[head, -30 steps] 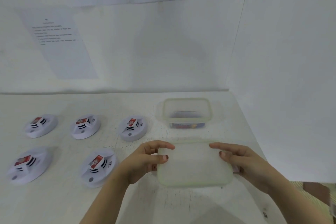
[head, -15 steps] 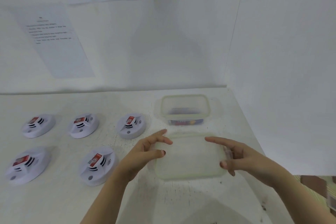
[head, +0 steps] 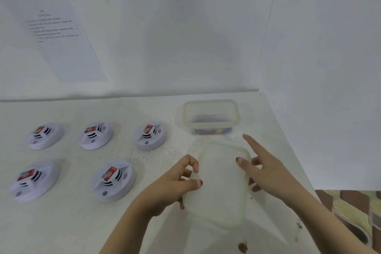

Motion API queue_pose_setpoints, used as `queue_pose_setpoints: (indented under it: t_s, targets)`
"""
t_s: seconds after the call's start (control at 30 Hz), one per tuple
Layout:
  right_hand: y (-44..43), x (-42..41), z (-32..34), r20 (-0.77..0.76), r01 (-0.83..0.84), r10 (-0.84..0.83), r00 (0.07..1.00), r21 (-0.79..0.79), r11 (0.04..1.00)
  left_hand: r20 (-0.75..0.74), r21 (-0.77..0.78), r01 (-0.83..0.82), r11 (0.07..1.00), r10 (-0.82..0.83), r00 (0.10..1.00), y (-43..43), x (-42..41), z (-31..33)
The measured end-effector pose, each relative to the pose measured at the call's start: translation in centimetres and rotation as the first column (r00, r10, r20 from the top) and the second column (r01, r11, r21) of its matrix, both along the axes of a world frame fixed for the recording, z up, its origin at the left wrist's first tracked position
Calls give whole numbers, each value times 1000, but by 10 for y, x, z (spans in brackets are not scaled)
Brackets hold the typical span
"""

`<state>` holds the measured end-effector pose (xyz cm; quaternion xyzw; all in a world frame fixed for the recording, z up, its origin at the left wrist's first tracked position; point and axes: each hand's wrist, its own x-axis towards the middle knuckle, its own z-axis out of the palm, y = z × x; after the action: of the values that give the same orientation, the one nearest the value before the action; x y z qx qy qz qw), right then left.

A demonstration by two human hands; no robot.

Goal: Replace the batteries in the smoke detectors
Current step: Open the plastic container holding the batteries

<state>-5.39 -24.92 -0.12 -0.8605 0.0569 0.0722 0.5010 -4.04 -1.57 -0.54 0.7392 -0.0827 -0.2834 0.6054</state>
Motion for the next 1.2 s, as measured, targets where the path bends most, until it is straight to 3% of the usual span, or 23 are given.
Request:
queue_pose_setpoints:
  t_s: [0.13, 0.33, 0.5, 0.6, 0.77, 0.9, 1.07, 1.2]
  targets:
    - [1, -10, 6, -18, -25, 27, 999, 74, 997, -32, -68, -46, 997, 44, 999, -6, -8, -6]
    - [-7, -11, 1, 4, -100, 103, 995, 250, 963, 67, -131, -72, 989, 81, 994, -6, -2, -7]
    - [-12, -2, -8, -79, -128, 192, 978, 498, 857, -118, -256, -65, 964, 36, 992, -5, 11, -13]
    - [-13, 3, -13, -95, -140, 239, 966, 584, 800, -147, -302, -36, 952, -9, 989, -4, 14, -16]
    - [-11, 5, -9, -91, -147, 225, 970, 516, 844, -140, -379, -69, 923, 17, 990, -5, 14, -17]
    - [-14, 5, -5, -40, -208, 235, 971, 339, 917, -45, -251, -37, 967, 27, 999, -2, 15, -11]
    - [-22, 10, -1, -119, -341, 408, 905, 367, 865, 81, -87, 3, 996, 4, 997, 3, 22, -6]
    - [-25, 26, 9, -162, -464, 543, 824, 357, 811, 149, -133, -74, 988, 93, 984, -3, 32, -2]
